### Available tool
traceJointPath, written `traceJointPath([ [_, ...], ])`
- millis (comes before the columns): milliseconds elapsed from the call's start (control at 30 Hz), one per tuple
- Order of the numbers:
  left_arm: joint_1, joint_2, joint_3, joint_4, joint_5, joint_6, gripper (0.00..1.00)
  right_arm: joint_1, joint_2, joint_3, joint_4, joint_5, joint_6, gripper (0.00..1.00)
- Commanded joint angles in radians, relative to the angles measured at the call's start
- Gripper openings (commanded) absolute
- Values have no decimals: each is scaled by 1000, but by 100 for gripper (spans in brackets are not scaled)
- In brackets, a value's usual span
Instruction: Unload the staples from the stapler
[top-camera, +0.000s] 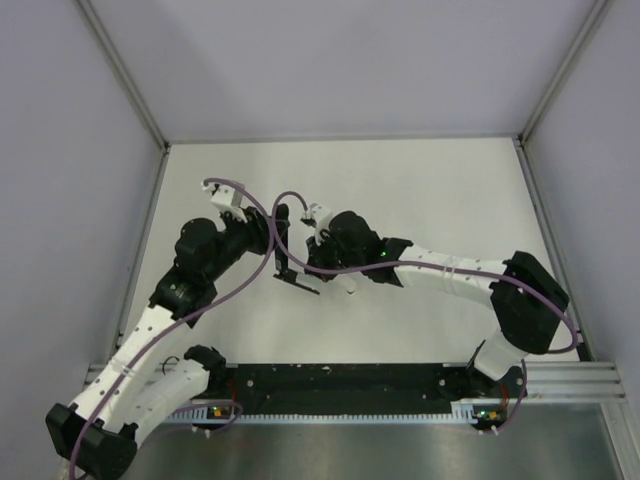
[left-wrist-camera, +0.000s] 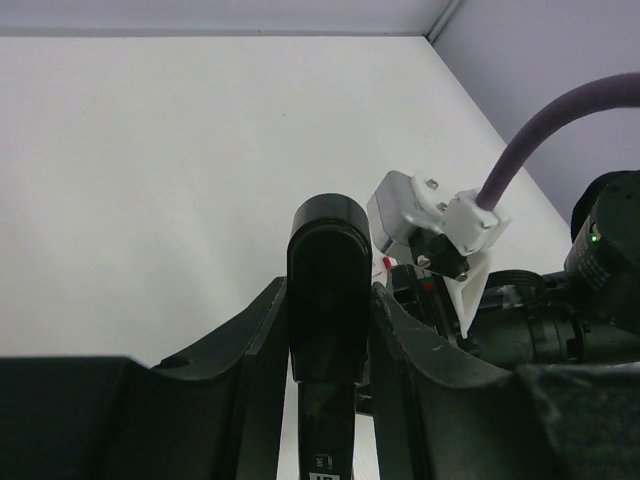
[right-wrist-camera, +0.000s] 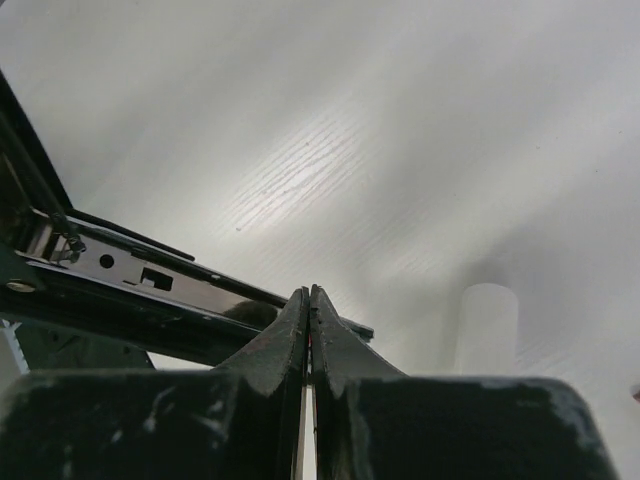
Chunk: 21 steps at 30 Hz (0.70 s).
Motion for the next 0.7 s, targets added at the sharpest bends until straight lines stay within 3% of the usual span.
traceJointPath([
  [0,2,-15,64,80,-36,-8,0,12,26,44,116,-40,16,0],
  [667,4,75,77,137,-254,-45,0,22,156,76,305,-272,185,0],
])
